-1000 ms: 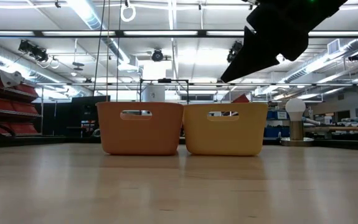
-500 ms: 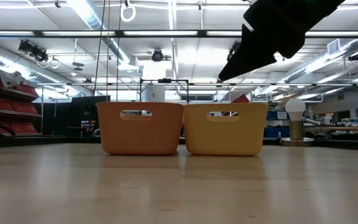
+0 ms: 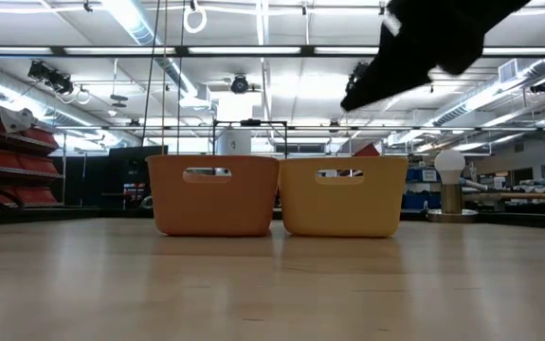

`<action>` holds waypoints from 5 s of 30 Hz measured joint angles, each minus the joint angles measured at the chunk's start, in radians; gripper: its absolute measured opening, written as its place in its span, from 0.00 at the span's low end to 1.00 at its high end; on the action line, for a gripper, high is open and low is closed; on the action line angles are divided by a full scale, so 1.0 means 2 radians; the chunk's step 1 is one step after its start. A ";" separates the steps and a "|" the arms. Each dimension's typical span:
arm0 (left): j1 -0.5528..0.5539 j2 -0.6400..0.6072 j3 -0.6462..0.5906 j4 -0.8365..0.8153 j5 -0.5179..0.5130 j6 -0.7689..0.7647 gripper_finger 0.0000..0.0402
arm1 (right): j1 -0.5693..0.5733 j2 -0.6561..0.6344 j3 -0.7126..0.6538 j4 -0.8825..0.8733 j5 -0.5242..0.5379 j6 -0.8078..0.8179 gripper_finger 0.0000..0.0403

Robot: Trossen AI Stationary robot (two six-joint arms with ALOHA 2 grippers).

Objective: Sort batteries
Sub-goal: Put the silver battery into the yellow bin, then return to Home Position

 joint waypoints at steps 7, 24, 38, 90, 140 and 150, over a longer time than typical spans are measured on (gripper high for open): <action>0.059 -0.005 0.095 -0.097 -0.109 0.101 0.03 | 0.040 -0.058 0.000 -0.002 0.054 -0.010 0.50; 0.316 -0.009 0.114 0.240 -0.164 0.659 0.02 | 0.088 -0.155 -0.003 -0.286 0.101 0.225 0.44; 0.474 -0.009 0.114 0.340 -0.014 0.720 0.06 | 0.111 -0.148 -0.159 -0.278 0.075 0.470 0.42; 0.586 -0.288 -0.375 0.679 0.098 0.650 0.17 | -0.321 -0.370 -0.474 0.359 -0.268 0.003 0.00; 0.503 -0.539 -0.607 0.945 0.064 0.701 0.11 | -0.317 -0.540 -0.443 0.412 -0.468 -0.165 0.00; 0.503 -0.538 -0.607 0.961 0.065 0.712 0.11 | -0.316 -0.638 -0.531 0.506 -0.526 -0.135 0.00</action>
